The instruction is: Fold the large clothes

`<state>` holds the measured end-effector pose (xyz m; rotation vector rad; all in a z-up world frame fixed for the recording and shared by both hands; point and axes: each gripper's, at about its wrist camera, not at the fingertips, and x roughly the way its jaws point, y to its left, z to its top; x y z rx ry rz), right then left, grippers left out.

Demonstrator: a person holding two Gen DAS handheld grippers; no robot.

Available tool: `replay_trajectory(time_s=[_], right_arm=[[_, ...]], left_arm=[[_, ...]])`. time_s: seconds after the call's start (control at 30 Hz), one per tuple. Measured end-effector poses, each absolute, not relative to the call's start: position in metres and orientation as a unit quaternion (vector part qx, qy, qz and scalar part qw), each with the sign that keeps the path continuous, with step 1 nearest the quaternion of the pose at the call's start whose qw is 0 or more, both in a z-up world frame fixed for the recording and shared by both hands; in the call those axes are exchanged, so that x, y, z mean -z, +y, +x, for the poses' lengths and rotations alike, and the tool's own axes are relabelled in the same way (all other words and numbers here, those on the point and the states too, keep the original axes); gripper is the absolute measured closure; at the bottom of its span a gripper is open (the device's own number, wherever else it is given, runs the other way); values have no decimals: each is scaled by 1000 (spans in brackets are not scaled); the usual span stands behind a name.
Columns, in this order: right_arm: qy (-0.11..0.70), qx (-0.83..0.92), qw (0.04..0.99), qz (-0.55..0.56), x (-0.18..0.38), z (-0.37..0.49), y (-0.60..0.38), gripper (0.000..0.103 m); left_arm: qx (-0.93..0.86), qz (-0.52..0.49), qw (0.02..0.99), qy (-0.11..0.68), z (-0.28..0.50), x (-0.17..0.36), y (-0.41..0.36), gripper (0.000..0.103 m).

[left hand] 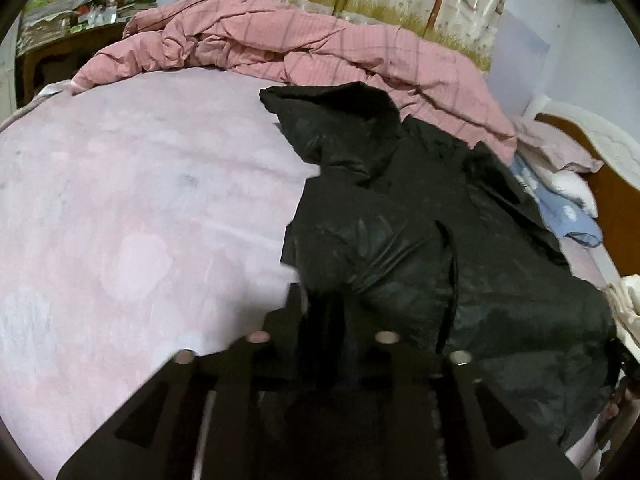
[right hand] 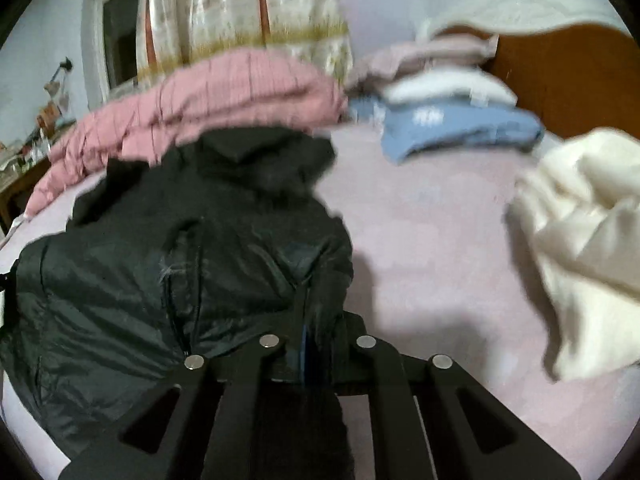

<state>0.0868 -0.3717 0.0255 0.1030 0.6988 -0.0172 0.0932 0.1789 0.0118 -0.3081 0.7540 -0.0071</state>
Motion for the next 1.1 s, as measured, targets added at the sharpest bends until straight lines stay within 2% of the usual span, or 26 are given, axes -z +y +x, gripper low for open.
replay_trajectory(time_s=[0.03, 0.07, 0.1, 0.3, 0.37, 0.5, 0.53, 0.57, 0.6, 0.63, 0.67, 0.7, 0.77, 0.97, 1.1], right_arm=[[339, 13, 939, 59, -24, 79, -377, 58], [336, 15, 940, 66, -22, 72, -382, 40], [328, 11, 941, 80, -21, 63, -389, 18], [350, -52, 916, 187, -11, 32, -425, 17], [352, -67, 910, 207, -5, 24, -427, 22], [338, -67, 919, 190, 5, -1, -410, 40], [337, -64, 922, 182, 7, -6, -405, 50], [337, -60, 924, 168, 9, -10, -397, 60], [339, -61, 925, 161, 10, -16, -393, 82], [339, -67, 925, 156, 10, -19, -388, 90], [334, -72, 927, 153, 8, -21, -383, 92], [326, -72, 932, 142, 4, -26, -380, 99], [293, -62, 948, 109, -14, -38, -370, 99], [202, -49, 972, 106, -73, -75, -363, 99], [157, -19, 983, 97, -108, -58, -360, 99]], left_arm=[[12, -147, 920, 362, 82, -13, 179, 52], [20, -145, 923, 357, 70, -14, 179, 36], [25, -143, 925, 352, 57, -14, 178, 33], [56, -193, 909, 364, 7, -3, 185, 31], [59, -208, 918, 332, -9, 1, 187, 31], [65, -209, 925, 311, -27, 16, 176, 32], [71, -202, 927, 308, -29, 21, 171, 38], [70, -186, 930, 308, -29, 23, 165, 60], [61, -165, 934, 310, -27, 22, 160, 75], [70, -160, 934, 311, -24, 19, 158, 92], [79, -160, 936, 304, -24, 13, 157, 94], [73, -150, 943, 289, -27, 4, 154, 94], [61, -121, 958, 254, -40, -19, 145, 95], [46, -68, 985, 149, -78, -103, 123, 94], [-5, -20, 987, 158, -39, -125, 116, 94]])
